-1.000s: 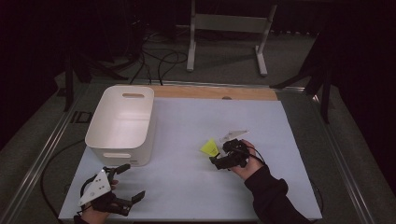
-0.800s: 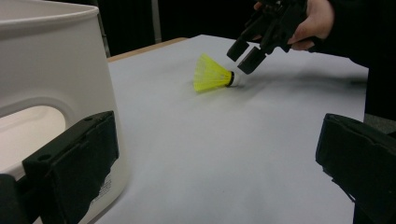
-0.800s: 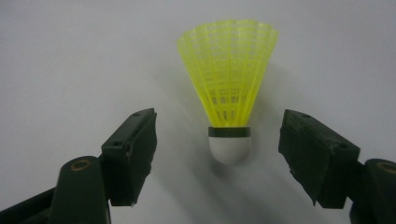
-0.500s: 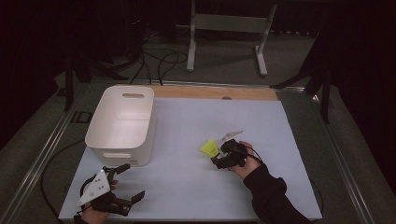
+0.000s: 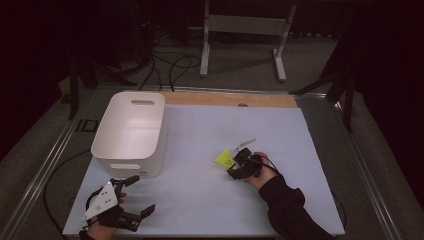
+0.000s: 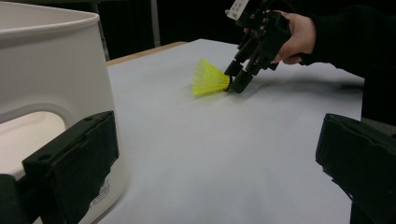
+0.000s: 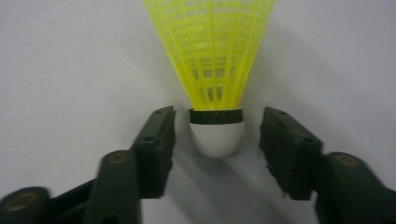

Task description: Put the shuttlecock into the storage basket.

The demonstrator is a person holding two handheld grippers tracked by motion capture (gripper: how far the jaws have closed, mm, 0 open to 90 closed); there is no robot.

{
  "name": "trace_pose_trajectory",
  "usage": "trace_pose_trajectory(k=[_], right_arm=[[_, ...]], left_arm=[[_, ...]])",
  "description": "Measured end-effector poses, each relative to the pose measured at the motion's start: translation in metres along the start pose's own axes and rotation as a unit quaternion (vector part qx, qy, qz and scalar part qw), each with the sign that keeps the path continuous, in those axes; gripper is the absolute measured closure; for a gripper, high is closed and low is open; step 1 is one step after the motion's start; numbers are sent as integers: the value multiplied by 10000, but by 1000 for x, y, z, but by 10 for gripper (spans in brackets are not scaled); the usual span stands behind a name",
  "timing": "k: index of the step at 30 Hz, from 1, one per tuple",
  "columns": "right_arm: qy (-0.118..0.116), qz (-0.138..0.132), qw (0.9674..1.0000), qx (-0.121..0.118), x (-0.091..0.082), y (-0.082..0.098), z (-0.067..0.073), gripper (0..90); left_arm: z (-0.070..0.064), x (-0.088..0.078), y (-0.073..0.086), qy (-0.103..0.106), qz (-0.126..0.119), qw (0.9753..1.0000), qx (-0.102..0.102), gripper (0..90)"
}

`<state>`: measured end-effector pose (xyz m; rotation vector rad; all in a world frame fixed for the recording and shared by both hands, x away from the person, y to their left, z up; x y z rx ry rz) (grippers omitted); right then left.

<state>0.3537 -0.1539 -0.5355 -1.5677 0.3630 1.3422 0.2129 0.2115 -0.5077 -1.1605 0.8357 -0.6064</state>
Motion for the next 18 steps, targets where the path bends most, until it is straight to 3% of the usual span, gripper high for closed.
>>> trace_pose_trajectory(k=[18], right_arm=[[120,360,9993,-28,4,-10,-1,567]], left_arm=[[0,0,0,7,-2,10000,3,0]])
Point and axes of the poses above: each handheld gripper's, and its own axes: x roughly forward along the jaws, y roughly out of its underside, z roughly to its left, the point moved 3 cm from there along x, roughly forward along the jaws, and after that the axes turned 11 degrees about x, right-handed, at the moved point
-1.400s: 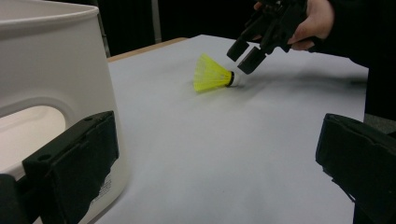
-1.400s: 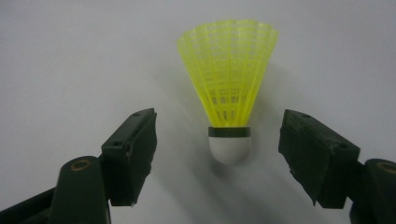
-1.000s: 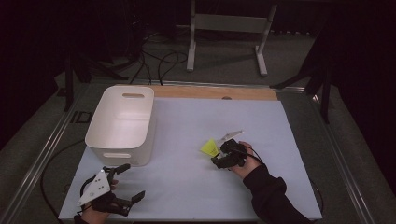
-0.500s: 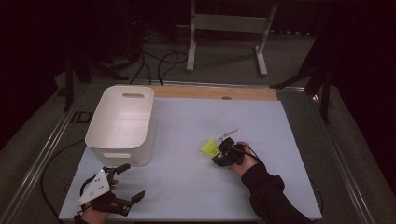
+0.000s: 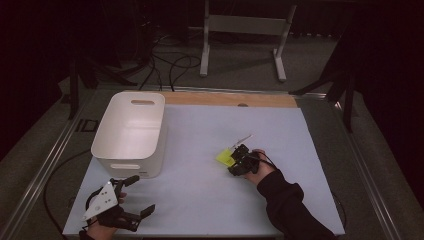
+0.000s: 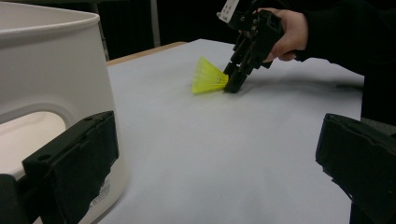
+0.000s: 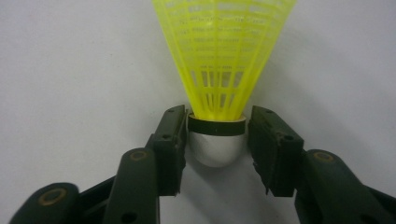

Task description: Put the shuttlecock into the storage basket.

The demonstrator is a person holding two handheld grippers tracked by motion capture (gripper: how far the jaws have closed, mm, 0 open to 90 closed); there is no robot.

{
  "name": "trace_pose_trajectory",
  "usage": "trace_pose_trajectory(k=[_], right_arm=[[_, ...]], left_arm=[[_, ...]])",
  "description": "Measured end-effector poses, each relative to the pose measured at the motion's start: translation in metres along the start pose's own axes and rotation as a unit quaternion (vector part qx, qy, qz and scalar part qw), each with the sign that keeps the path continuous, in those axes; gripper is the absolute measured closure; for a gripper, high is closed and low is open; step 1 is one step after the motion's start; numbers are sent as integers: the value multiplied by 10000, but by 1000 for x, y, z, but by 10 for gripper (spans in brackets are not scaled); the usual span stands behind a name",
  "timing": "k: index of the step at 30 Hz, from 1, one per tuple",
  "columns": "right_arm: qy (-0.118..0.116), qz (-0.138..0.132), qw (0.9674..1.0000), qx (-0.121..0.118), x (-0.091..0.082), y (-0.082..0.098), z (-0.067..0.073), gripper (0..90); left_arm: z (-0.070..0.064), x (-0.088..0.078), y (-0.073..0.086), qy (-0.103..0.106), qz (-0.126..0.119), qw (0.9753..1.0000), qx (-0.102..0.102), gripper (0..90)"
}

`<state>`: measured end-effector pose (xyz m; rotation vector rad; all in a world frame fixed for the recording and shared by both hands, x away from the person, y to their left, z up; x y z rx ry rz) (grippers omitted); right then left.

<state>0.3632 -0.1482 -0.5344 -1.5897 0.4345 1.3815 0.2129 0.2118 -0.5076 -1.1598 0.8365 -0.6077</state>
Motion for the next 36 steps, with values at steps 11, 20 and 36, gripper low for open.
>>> trace_pose_trajectory(k=[11,20,36], right_arm=[[69,68,9999,-31,-2,-1,-1,648],[-162,122,9997,-163,-8,-2,2,648],[-354,23,9985,-412,-28,-8,6,648]], left_arm=[[0,0,0,9,1,10000,-3,0],[0,1,0,-7,51,10000,-6,0],[-1,2,1,32,118,9999,9,0]])
Point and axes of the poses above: each handheld gripper's, and its own axes: x roughly forward along the jaws, y roughly out of its underside, z roughly to its left, the point moved 3 cm from there along x, roughly forward along the jaws, and after that the axes turned 11 degrees about x, right-handed, at the moved point
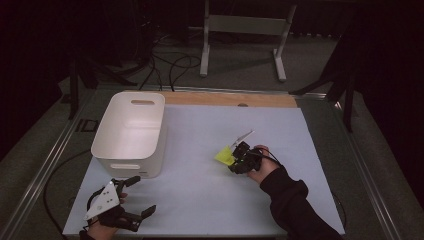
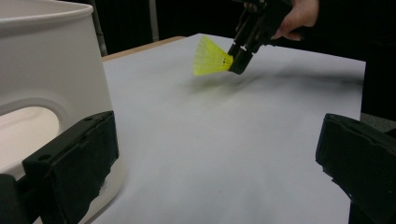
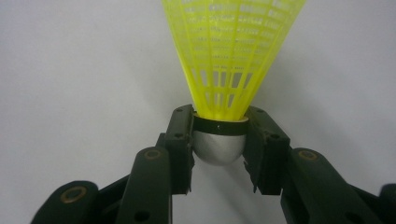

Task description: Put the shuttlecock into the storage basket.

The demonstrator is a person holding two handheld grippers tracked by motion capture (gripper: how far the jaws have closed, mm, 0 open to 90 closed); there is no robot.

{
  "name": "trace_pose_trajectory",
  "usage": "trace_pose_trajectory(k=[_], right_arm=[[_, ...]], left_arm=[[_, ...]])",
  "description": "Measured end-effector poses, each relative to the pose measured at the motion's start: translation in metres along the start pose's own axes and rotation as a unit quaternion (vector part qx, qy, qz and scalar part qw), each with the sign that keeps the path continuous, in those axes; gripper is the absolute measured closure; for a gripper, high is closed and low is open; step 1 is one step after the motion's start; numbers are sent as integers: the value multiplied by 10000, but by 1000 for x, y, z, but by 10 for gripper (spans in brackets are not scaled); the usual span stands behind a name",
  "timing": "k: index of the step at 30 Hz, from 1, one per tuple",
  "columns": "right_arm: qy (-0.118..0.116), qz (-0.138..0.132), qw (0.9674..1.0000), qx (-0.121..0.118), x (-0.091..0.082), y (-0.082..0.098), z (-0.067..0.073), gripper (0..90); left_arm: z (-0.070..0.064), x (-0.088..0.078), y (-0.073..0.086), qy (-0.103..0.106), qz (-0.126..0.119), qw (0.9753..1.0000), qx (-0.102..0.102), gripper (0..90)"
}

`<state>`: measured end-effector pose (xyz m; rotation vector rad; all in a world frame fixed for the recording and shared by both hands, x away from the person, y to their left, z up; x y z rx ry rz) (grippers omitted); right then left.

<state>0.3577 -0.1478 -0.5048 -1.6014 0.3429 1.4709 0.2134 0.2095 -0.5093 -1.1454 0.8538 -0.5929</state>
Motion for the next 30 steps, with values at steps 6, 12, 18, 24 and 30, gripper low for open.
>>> trace_pose_trajectory(k=[6,12,18,24,30], right_arm=[[-53,-43,10000,-56,-12,-3,0,648],[-86,-88,9998,-187,-21,-7,2,648],[-100,-91,9994,-326,-29,-12,4,648],[-89,-120,9987,-478,-39,-20,8,648],[-160,-192,9974,-673,-50,-29,15,648]], left_arm=[[1,1,1,-19,93,9999,-32,0],[0,2,2,12,140,9999,-10,0],[0,2,1,-25,114,9999,-2,0],[0,2,1,-24,113,9999,-2,0],[0,2,1,-17,112,9999,-1,0]])
Point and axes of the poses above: each handheld gripper's, and its own axes: x roughly forward along the jaws, y roughly out of its underside, z roughly to its left, the point moved 3 cm from there along x, roughly forward along the jaws, and after that the axes turned 11 degrees about x, right-handed, at the moved point
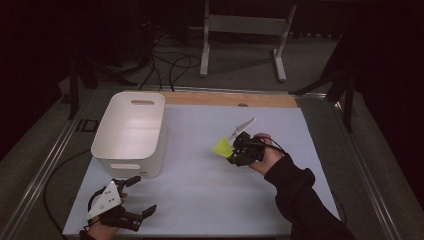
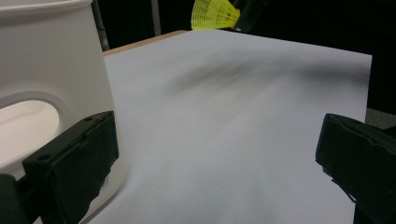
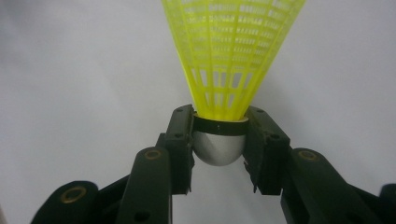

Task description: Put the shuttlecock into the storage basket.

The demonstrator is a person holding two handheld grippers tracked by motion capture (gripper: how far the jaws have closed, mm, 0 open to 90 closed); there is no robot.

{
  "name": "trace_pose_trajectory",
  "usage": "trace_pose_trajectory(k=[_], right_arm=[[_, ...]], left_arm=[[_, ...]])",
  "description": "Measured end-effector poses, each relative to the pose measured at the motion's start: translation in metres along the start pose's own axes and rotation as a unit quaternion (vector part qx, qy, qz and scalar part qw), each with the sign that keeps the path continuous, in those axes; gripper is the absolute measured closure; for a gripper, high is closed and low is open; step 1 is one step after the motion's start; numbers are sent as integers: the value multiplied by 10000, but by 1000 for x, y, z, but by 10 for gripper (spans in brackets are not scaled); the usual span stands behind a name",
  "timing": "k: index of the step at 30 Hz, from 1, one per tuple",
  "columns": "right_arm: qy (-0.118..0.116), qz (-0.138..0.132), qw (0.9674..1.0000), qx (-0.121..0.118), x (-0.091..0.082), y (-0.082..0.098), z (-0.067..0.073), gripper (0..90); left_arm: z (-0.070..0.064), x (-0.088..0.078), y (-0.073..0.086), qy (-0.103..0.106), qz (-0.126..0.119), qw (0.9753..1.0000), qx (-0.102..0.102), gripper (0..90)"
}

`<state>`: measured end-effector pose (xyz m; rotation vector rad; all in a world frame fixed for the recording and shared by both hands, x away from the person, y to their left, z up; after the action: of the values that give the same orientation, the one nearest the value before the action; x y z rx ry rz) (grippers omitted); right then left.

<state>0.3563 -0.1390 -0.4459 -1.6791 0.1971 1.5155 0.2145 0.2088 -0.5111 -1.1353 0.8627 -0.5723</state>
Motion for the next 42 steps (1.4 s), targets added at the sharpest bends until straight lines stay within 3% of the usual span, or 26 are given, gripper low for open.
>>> trace_pose_trajectory(k=[21,28,42], right_arm=[[-243,-42,9973,-693,-17,-28,25,647],[-298,-45,9944,-1010,-22,-42,34,647],[-405,-108,9895,-1385,-22,-65,50,648]], left_arm=[[1,-1,0,8,-30,10000,-6,0],[1,-1,0,15,-55,10000,-27,0],[1,0,0,36,-41,10000,-27,0]])
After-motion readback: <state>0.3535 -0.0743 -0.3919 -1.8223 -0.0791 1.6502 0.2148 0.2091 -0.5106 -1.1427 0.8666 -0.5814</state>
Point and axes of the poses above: each handheld gripper's, and its own axes: x roughly forward along the jaws, y roughly out of its underside, z roughly to its left, the point moved 3 cm from there along x, roughly forward along the jaws, and after that the axes turned 11 degrees about x, right-handed, at the moved point
